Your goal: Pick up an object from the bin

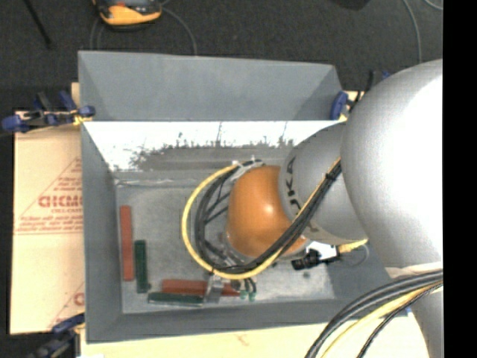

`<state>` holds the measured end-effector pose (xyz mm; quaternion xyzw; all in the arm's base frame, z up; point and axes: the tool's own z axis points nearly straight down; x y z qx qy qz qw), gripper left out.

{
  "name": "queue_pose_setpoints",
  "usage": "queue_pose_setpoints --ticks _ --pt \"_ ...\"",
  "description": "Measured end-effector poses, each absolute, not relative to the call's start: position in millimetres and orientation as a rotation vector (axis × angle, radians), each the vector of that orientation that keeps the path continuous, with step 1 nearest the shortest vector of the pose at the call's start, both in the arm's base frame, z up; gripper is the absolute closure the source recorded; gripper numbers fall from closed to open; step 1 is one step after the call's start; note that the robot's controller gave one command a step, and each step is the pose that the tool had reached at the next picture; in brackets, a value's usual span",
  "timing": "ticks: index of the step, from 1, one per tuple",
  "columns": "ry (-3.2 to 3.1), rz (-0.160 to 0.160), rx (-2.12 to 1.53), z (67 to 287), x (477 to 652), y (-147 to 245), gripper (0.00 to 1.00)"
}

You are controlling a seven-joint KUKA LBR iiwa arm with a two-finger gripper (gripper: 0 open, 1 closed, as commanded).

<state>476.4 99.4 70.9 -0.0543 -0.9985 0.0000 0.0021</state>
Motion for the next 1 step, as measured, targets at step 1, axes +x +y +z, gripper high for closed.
queue_pose_setpoints --ticks 1 --pt "-3.135 -0.001 -0.164 87.1 477.0 99.2 1.00"
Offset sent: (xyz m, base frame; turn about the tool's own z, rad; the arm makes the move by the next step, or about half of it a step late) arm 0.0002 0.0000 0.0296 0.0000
